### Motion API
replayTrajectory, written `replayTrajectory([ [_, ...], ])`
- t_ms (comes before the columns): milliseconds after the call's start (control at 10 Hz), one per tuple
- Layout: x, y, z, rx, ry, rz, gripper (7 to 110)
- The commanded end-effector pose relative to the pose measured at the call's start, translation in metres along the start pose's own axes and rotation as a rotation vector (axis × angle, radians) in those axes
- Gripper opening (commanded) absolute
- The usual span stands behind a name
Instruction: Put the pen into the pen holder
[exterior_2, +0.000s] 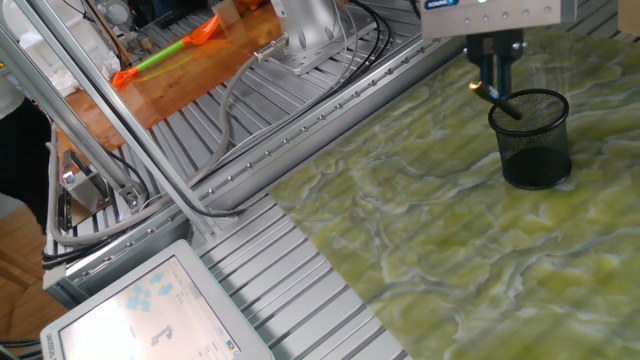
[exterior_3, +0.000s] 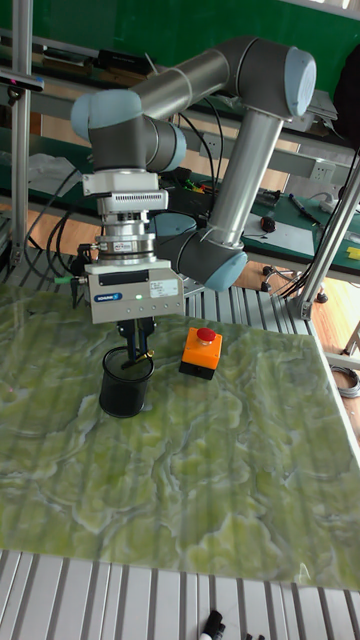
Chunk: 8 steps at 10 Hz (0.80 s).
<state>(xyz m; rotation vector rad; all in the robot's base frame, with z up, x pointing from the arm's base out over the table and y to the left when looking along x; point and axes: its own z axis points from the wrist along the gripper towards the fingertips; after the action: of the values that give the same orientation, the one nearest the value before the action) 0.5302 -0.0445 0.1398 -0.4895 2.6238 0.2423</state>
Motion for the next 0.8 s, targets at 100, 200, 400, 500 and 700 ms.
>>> replayTrajectory([
  [100,0.026,-0.003,-0.007,-0.030,0.000,-0.031,7],
  [200,0.030,-0.003,-0.007,-0.033,0.000,-0.034,7],
  [400,0.030,-0.002,-0.006,-0.036,0.002,-0.040,7],
  [500,0.027,-0.002,-0.002,-0.034,0.003,-0.041,7],
  [700,0.021,-0.004,0.011,-0.019,-0.004,-0.044,7],
])
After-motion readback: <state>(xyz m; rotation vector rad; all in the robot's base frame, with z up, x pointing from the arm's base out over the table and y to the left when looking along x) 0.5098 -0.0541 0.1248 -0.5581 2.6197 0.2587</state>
